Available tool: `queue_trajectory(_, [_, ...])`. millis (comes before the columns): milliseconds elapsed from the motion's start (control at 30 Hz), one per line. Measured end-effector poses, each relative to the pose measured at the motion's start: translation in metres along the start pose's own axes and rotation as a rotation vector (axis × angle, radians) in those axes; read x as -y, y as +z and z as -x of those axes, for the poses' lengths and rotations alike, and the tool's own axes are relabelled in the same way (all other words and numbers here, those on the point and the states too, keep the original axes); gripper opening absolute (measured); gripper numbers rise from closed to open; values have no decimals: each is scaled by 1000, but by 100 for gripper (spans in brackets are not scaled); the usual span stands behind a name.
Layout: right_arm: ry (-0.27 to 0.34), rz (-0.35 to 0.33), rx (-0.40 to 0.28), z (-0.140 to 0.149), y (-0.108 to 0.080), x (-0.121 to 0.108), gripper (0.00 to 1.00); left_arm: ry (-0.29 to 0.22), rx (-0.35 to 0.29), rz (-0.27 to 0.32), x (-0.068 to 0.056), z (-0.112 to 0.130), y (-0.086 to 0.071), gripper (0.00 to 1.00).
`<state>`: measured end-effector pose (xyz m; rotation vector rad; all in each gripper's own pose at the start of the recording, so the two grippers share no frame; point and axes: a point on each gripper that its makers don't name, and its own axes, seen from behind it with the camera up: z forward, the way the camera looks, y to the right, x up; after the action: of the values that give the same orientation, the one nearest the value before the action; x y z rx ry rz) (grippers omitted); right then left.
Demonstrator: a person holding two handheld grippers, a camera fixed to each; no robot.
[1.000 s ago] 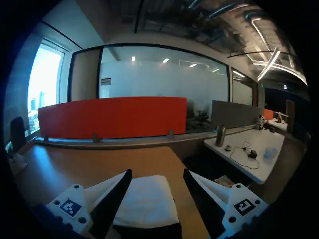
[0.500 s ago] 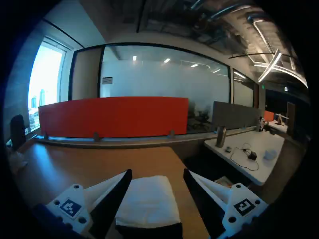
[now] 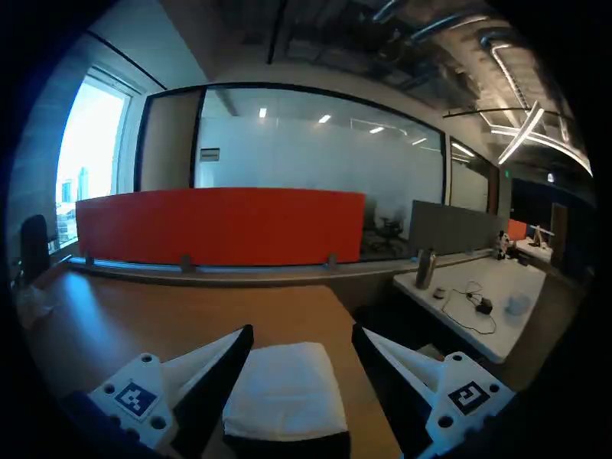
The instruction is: Fold towel
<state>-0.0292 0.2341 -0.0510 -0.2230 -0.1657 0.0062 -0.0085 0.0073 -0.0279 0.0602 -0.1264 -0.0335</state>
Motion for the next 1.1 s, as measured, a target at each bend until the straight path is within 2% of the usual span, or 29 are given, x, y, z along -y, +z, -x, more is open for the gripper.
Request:
queue_trajectory(400, [-17, -22, -46, -19, 0, 29, 100, 5, -10, 4, 0, -2, -1, 95])
queue_trajectory(1100, [-21, -120, -121, -57, 1, 136, 100, 14, -31, 30, 4, -12, 8, 95])
